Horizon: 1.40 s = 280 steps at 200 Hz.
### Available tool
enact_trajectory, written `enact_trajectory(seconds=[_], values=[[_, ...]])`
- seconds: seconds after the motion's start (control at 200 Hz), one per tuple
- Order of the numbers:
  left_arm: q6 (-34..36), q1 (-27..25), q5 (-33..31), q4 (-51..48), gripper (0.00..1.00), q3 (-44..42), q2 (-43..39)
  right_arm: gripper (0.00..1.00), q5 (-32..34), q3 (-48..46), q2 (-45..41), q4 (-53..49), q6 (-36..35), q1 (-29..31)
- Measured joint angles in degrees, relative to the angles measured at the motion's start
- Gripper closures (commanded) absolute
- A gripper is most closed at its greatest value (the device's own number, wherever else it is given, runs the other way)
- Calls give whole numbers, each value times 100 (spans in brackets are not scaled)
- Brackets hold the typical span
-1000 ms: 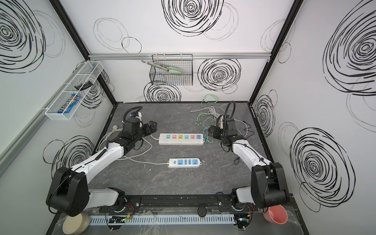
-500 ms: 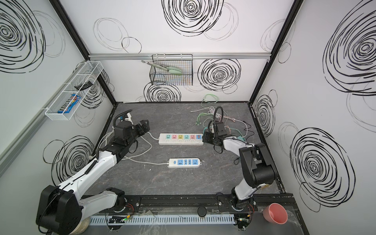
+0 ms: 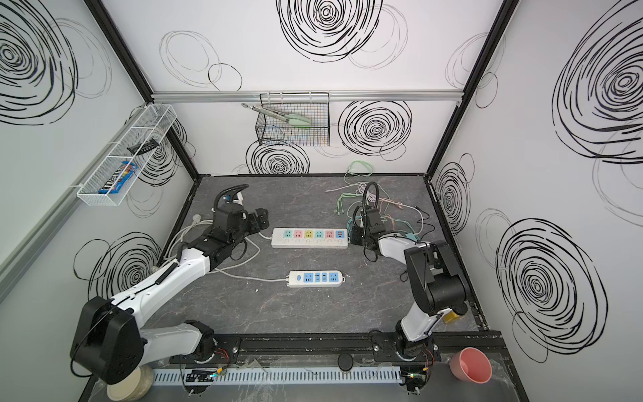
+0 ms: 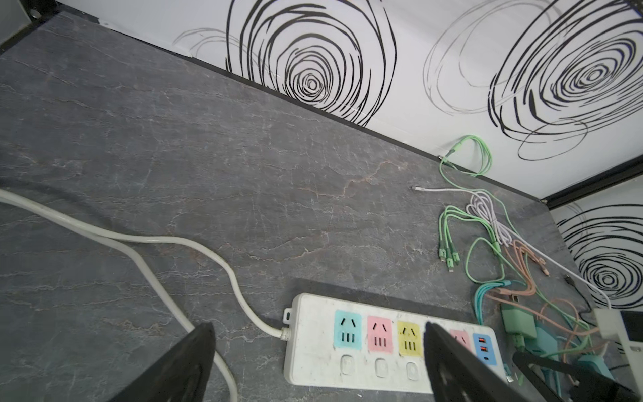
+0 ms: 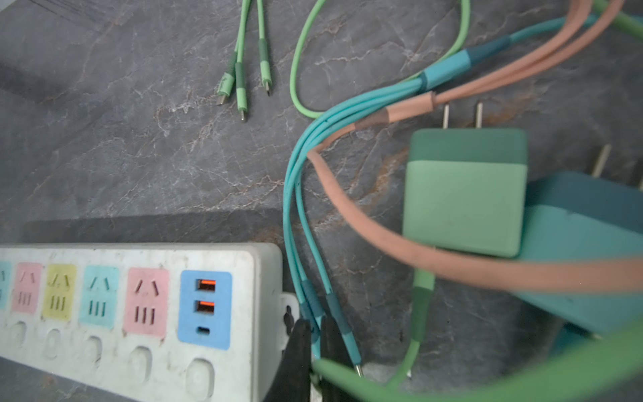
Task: Insert the plug
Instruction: 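Grasp a green cable with the right gripper while the left gripper releases the strip, then grasp the green charger plug with the left gripper while the right gripper holds its cable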
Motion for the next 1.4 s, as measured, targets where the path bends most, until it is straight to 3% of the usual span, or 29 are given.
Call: enact_trajectory(seconds=[0.08, 0.265, 0.515, 0.71, 0.906, 1.061, 1.251, 1.401], values=[[59, -131, -61, -2, 4, 101, 146, 100, -7, -2, -271, -13, -98, 0], [179, -321, 22, -44, 4, 343, 466, 100, -98, 0, -1150, -7, -350, -4], [321, -227, 1165, 151, 4, 339, 468, 100, -417, 315, -1864, -50, -839, -2], [522, -295, 1408, 129, 4, 341, 481, 100, -905, 404, -2236, -2, -1530, 282], [599, -310, 1462, 133, 4, 315, 444, 100, -1067, 437, -2245, -101, -2149, 1084], [651, -328, 1410, 133, 4, 275, 350, 100, -1635, 437, -2194, -186, -2483, 1547], [599, -337, 1217, 33, 4, 243, 306, 100, -2544, 437, -1823, -181, -2511, 1698], [575, -380, 1165, -72, 4, 243, 339, 100, -2706, 431, -1338, -149, -2286, 1648]])
